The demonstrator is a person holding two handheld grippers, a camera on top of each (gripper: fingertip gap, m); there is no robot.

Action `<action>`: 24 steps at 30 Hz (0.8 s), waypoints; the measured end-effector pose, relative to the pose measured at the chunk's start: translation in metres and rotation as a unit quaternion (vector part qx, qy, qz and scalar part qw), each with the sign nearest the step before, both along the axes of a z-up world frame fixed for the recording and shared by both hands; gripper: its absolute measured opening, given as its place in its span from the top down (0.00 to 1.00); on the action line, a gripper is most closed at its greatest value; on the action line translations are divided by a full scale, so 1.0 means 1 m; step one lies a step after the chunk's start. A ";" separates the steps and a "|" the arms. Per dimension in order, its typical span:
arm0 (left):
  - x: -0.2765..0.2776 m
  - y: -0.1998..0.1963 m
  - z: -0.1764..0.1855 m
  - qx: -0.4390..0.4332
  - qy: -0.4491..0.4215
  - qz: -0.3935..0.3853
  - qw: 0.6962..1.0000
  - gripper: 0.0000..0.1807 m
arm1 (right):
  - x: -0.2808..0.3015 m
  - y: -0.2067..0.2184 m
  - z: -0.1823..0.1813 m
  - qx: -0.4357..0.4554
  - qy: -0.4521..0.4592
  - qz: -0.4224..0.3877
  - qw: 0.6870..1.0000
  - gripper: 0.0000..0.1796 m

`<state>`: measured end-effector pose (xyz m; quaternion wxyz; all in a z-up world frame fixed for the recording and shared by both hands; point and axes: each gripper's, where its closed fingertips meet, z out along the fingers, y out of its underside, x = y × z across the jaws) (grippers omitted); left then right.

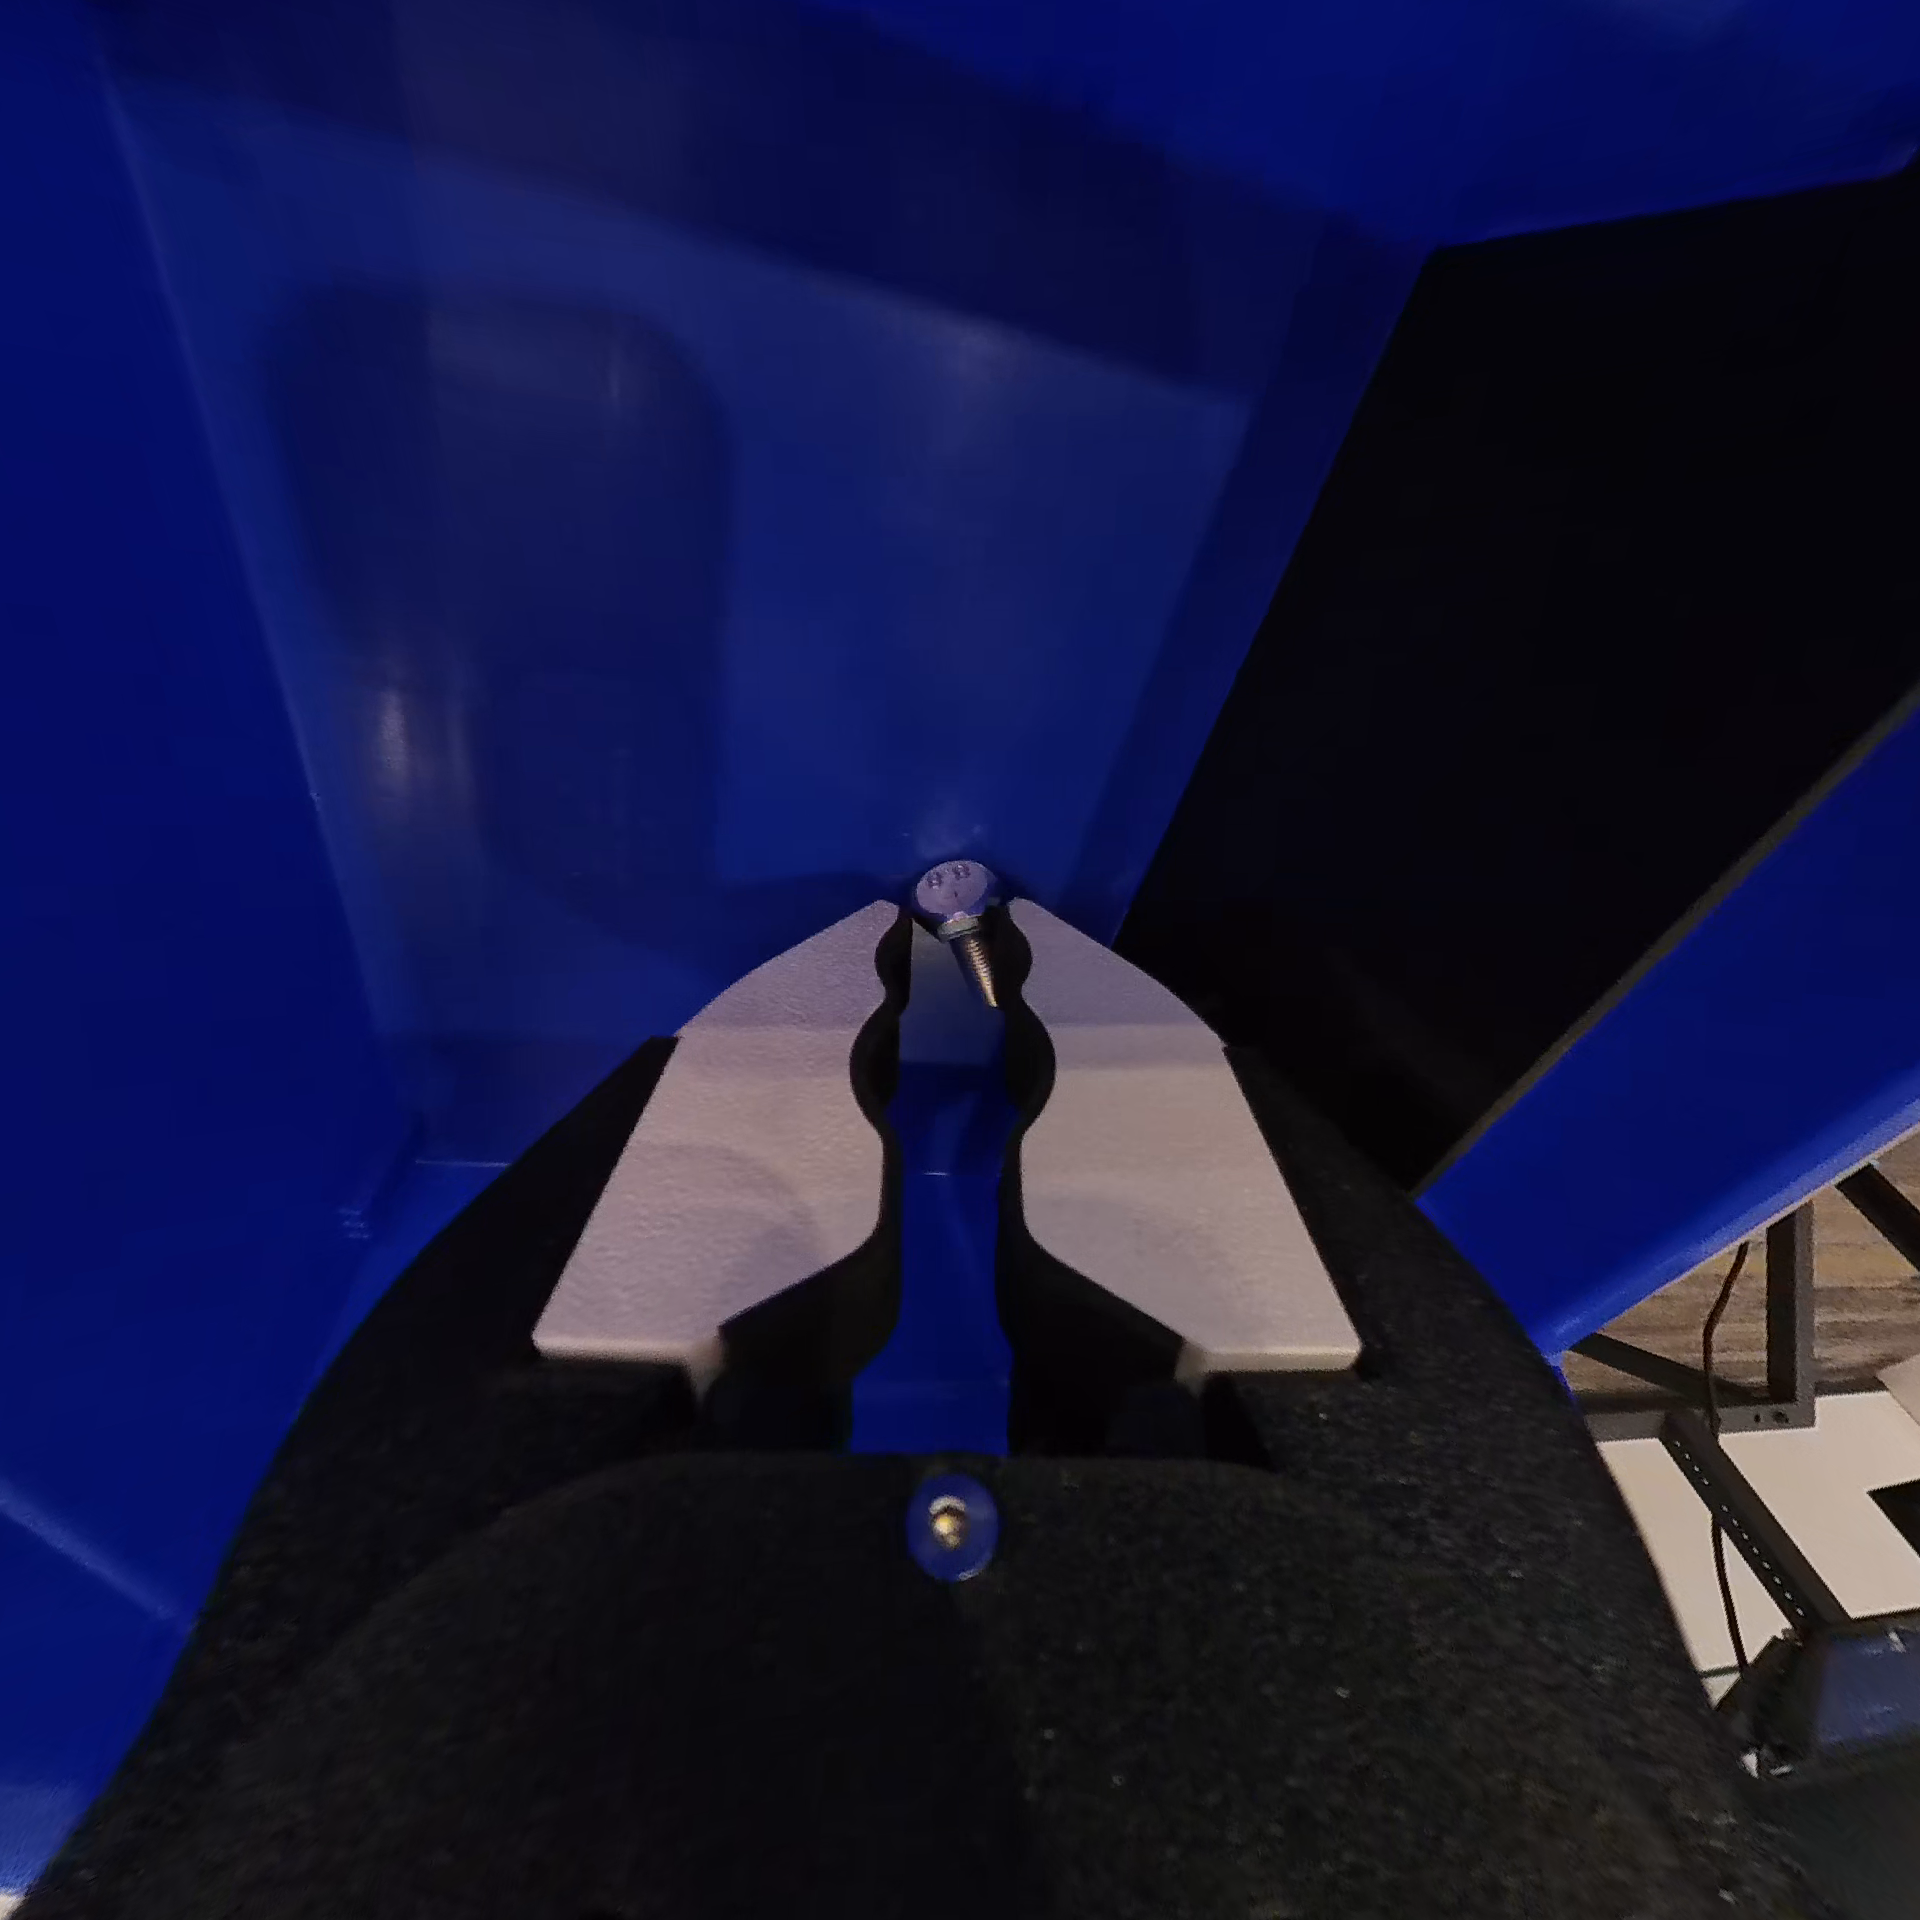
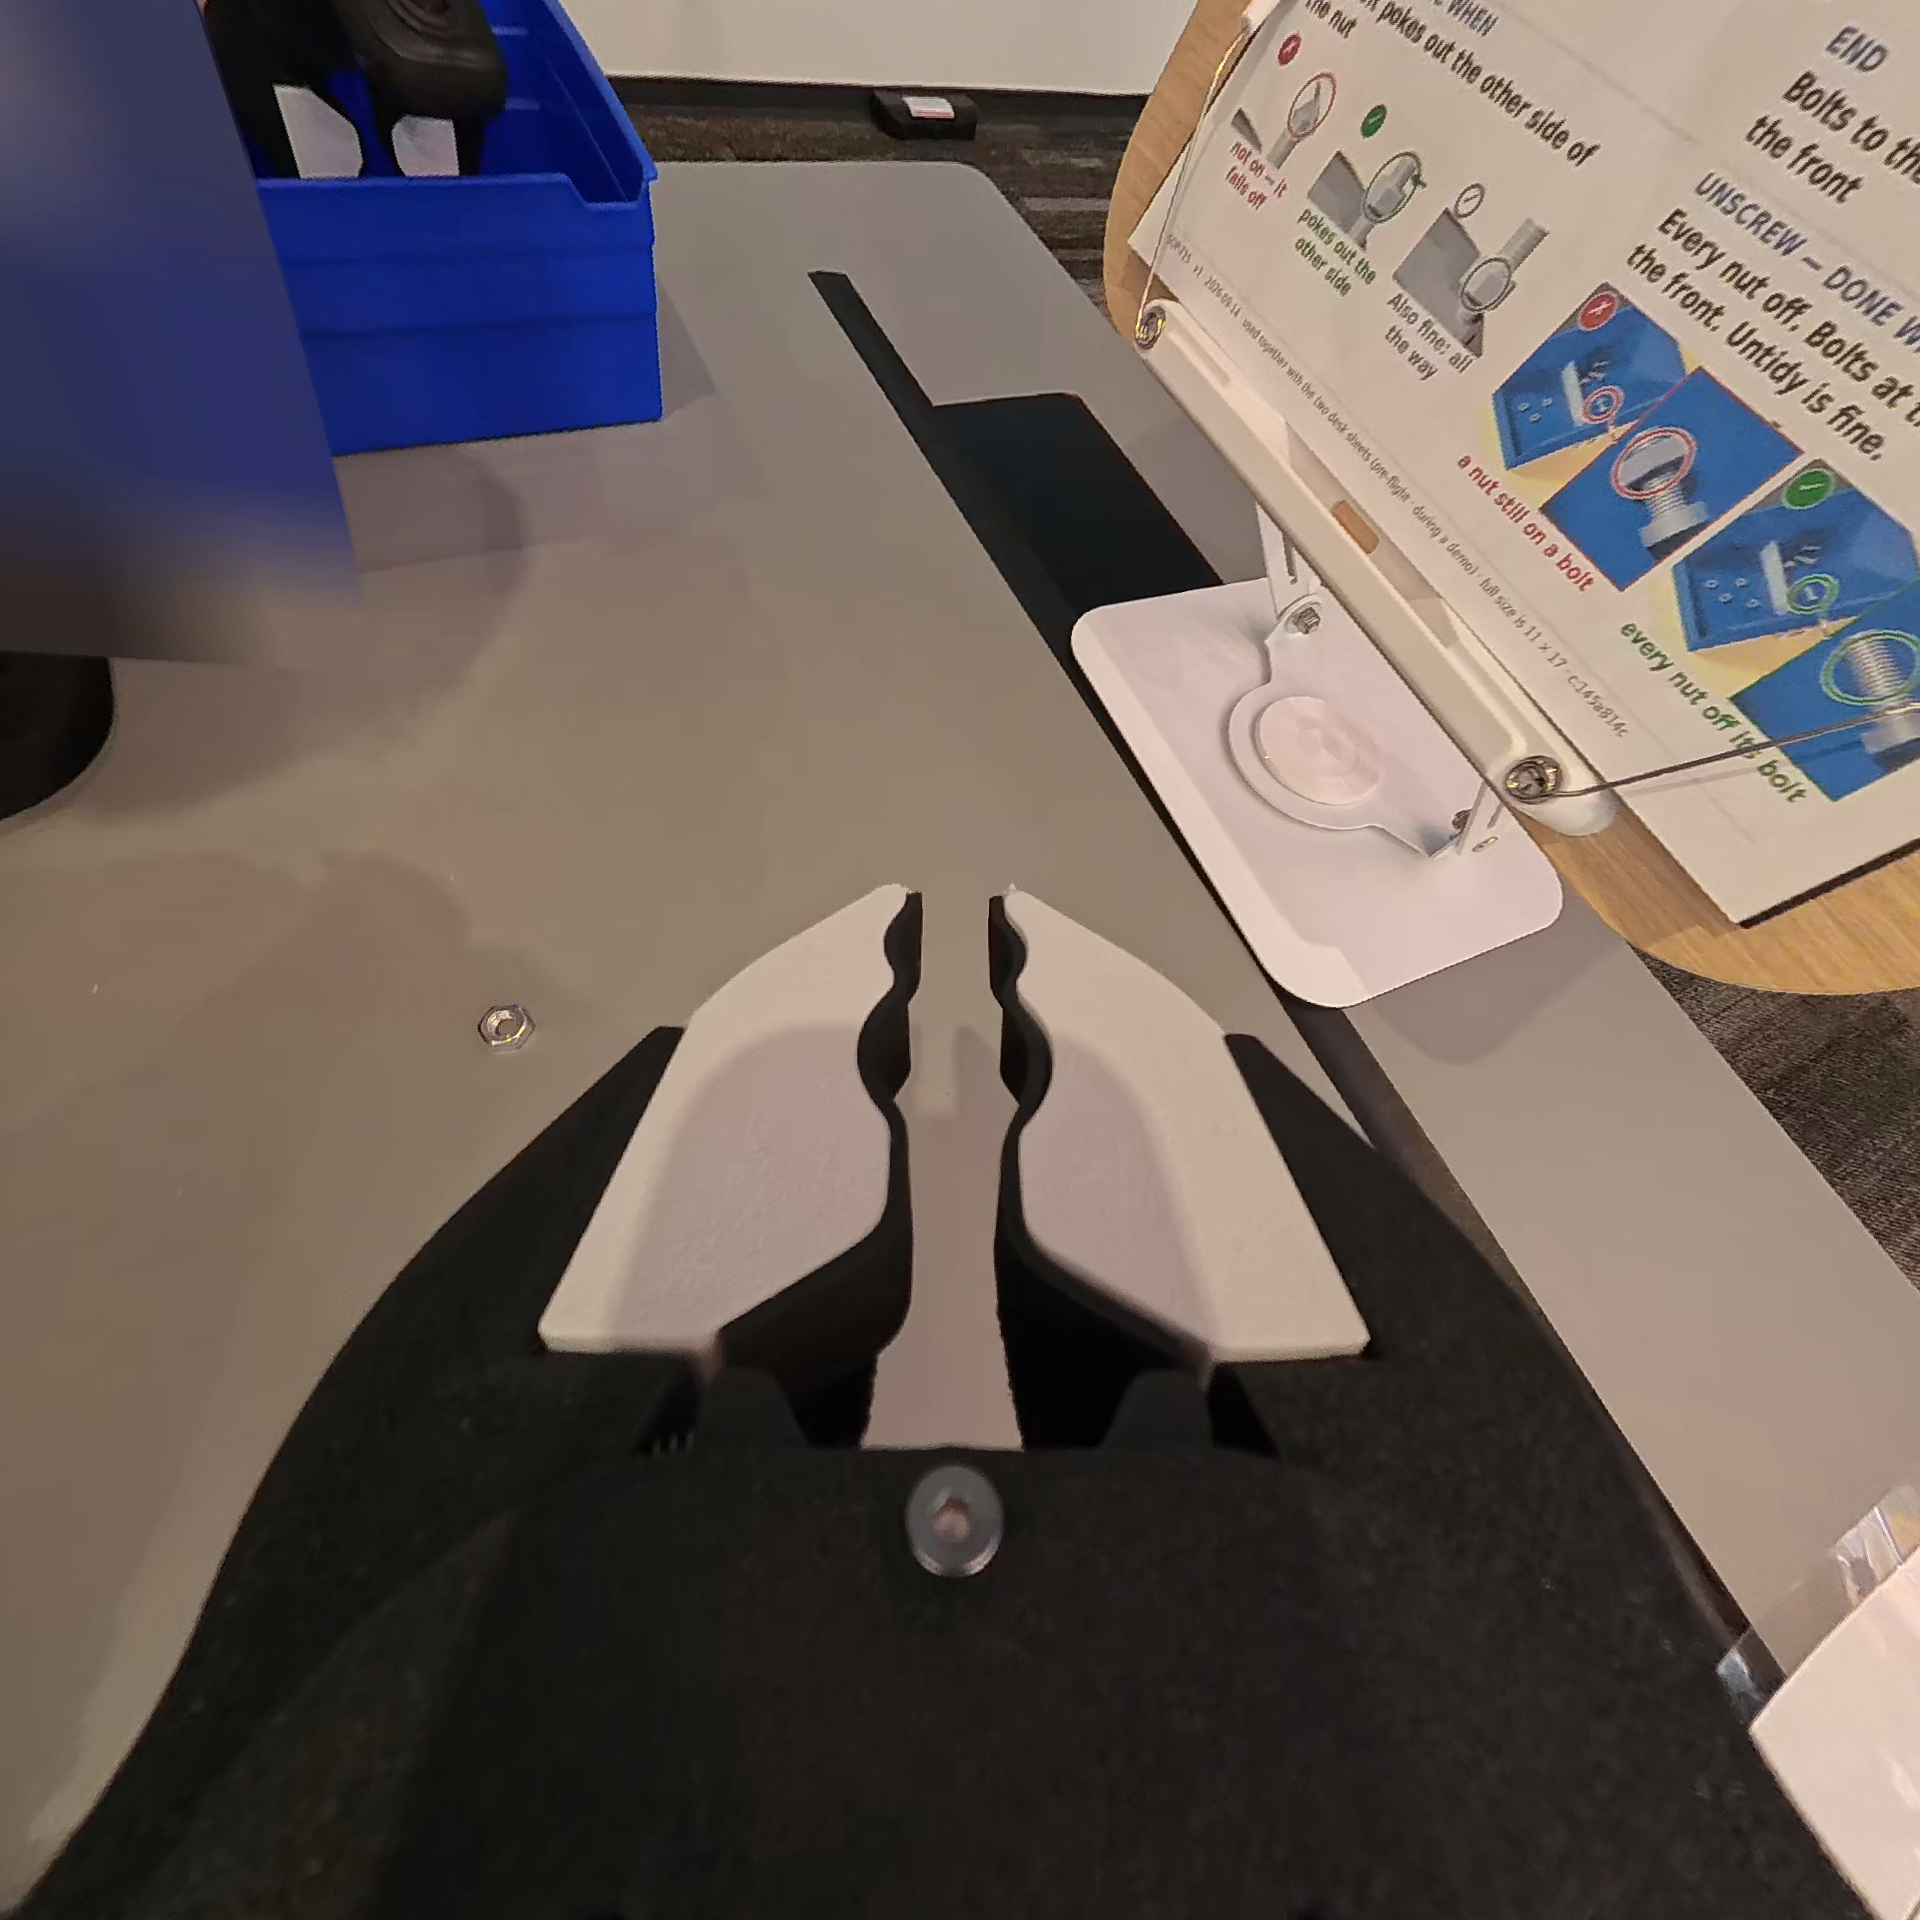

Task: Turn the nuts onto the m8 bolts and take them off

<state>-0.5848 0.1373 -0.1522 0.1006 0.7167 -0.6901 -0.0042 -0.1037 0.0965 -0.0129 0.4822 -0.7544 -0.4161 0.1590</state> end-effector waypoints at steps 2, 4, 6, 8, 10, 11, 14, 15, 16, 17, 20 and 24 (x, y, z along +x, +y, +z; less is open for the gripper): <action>0.000 0.000 0.000 0.001 -0.005 0.000 1.000 0.92 | 0.000 0.000 -0.002 -0.002 -0.003 0.001 1.000 0.94; 0.001 0.002 0.001 0.009 -0.016 0.001 1.000 0.92 | 0.000 0.000 -0.003 -0.004 -0.007 0.001 1.000 0.94; 0.000 0.007 0.003 0.024 -0.023 0.001 0.999 0.92 | -0.001 -0.001 -0.003 -0.006 -0.005 0.005 1.000 0.94; -0.001 0.013 0.010 0.040 -0.029 0.007 0.999 0.92 | -0.001 -0.002 -0.002 -0.006 -0.005 0.005 1.000 0.94; -0.001 0.019 0.019 0.053 -0.039 0.019 0.998 0.92 | -0.001 -0.002 -0.002 -0.007 -0.005 0.006 1.000 0.94; 0.001 0.022 0.025 0.059 -0.046 0.024 0.997 0.92 | -0.001 -0.002 -0.002 -0.008 -0.005 0.008 1.000 0.94; 0.009 0.028 0.046 0.082 -0.068 0.035 0.994 0.92 | -0.002 -0.004 -0.001 -0.008 -0.003 0.012 1.000 0.93; 0.013 0.028 0.055 0.090 -0.073 0.035 0.993 0.92 | -0.003 -0.005 0.000 -0.007 -0.001 0.015 1.000 0.93; 0.018 0.029 0.065 0.099 -0.078 0.033 0.991 0.92 | -0.004 -0.006 0.002 -0.007 0.002 0.018 1.000 0.93; 0.024 0.029 0.076 0.109 -0.083 0.030 0.990 0.92 | -0.005 -0.007 0.003 -0.007 0.003 0.021 1.000 0.93; 0.050 0.021 0.111 0.126 -0.103 0.018 0.986 0.92 | -0.007 -0.010 0.008 -0.001 0.007 0.029 1.000 0.93; 0.100 0.001 0.148 0.148 -0.112 -0.028 0.982 0.92 | -0.011 -0.016 0.016 0.002 0.019 0.044 0.999 0.93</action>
